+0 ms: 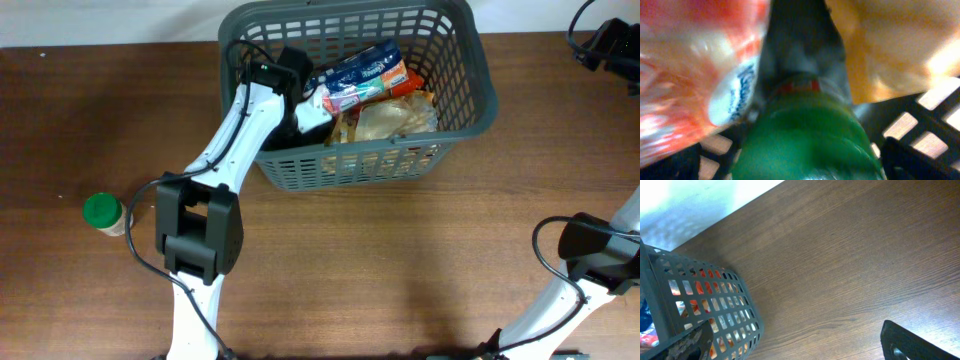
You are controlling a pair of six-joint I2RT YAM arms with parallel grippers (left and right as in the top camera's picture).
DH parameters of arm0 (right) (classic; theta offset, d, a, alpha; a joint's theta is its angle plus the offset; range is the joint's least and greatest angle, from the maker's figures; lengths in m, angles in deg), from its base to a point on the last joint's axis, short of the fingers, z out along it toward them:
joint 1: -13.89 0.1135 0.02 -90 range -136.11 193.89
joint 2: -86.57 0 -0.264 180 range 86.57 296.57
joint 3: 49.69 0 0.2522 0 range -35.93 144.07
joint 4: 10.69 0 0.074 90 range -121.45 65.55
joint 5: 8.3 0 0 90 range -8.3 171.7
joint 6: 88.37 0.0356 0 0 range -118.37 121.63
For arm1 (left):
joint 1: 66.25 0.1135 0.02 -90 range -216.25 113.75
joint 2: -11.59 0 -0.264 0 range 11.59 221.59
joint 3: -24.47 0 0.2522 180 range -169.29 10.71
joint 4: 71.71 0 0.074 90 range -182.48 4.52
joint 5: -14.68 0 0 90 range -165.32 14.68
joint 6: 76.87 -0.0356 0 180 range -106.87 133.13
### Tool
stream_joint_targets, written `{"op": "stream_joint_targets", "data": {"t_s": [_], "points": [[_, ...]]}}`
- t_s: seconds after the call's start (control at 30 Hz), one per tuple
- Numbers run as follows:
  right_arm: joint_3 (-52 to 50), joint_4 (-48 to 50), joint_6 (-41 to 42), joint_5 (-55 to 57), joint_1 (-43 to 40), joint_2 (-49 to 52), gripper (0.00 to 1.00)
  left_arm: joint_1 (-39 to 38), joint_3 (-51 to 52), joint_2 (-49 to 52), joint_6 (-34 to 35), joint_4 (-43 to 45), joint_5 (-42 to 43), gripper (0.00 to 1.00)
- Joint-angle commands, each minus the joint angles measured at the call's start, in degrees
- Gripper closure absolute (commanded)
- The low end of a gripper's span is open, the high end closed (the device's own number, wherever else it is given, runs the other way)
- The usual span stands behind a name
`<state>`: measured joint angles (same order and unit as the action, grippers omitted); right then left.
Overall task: Pack container
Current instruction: 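Place the jar into the basket and pull the left gripper back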
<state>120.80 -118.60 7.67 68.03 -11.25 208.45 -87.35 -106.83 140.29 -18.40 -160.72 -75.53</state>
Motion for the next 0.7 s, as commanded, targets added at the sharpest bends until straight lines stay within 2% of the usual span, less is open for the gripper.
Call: {"op": "stream_joint_targets", "data": {"t_s": [0.0, 0.03, 0.07, 0.23, 0.3, 0.33, 0.37, 0.43, 0.53, 0.6, 0.67], "points": [[0.02, 0.07, 0.42, -0.9, -0.37, 0.33, 0.01, -0.11, -15.93, -2.19, 2.49, -9.05, -1.11, 0.01], [0.02, 0.07, 0.42, -0.92, -0.37, 0.33, 0.01, -0.11, -19.82, -2.19, 3.3, -10.58, -1.11, 0.01], [0.02, 0.07, 0.42, -0.92, -0.37, 0.33, 0.01, -0.11, -31.5, -2.19, 6.88, -13.99, -1.09, 0.01], [0.02, 0.07, 0.42, -0.92, -0.37, 0.33, 0.01, 1.07, -52.37, -2.4, 10.84, -19.1, -1.86, 0.01], [0.02, 0.07, 0.42, -0.92, -0.37, 0.33, 0.01, 4.28, -60.04, -2.4, 19.19, -21.44, -8.31, 0.01], [0.02, 0.07, 0.42, -0.92, -0.37, 0.33, 0.01, 6.67, -60.7, -2.86, 26.21, -21.44, -11.61, 0.01], [0.02, 0.07, 0.42, -0.92, -0.37, 0.33, 0.01, 8.74, -60.7, -3.08, 29.88, -21.44, -11.76, 0.0], [0.02, 0.07, 0.42, -0.92, -0.37, 0.33, 0.01, 15.17, -60.11, -3.1, 36.68, -21.44, -7.89, 0.03], [0.02, 0.07, 0.42, -0.9, -0.37, 0.33, 0.01, 22.69, -54.71, -3.08, 38.18, -21.46, -5.38, 0.03], [0.02, 0.07, 0.42, -0.92, -0.37, 0.33, 0.01, 27.87, -47.6, -3.1, 38.1, -21.44, -5.35, 0.03], [0.02, 0.07, 0.42, -0.92, -0.37, 0.33, 0.01, 32.57, -39.65, -3.19, 35.32, -21.46, -2.67, 0.05]]}}
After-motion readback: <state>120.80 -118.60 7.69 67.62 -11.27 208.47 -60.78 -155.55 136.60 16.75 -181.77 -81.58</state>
